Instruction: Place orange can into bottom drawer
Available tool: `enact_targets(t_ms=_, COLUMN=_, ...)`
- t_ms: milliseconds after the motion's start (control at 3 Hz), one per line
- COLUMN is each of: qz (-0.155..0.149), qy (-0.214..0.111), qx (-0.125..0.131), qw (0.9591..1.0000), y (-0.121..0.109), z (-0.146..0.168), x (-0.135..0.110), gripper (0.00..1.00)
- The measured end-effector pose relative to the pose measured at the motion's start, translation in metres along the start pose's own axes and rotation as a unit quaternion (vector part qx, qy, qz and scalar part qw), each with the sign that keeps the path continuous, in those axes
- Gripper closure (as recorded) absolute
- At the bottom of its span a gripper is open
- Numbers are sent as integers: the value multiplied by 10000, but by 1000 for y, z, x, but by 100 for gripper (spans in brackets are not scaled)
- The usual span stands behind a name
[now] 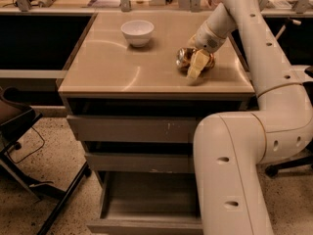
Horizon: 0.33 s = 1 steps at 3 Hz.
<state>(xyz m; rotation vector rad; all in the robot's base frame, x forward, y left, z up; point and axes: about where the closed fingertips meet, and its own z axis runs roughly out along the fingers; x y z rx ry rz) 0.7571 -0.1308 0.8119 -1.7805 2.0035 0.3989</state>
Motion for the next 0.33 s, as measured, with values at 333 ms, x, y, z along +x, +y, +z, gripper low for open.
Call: enact_targets(t_ms=333, qz=0, qy=0, qx=0, qw=10000, y=0, z=0, x=0, gripper=0)
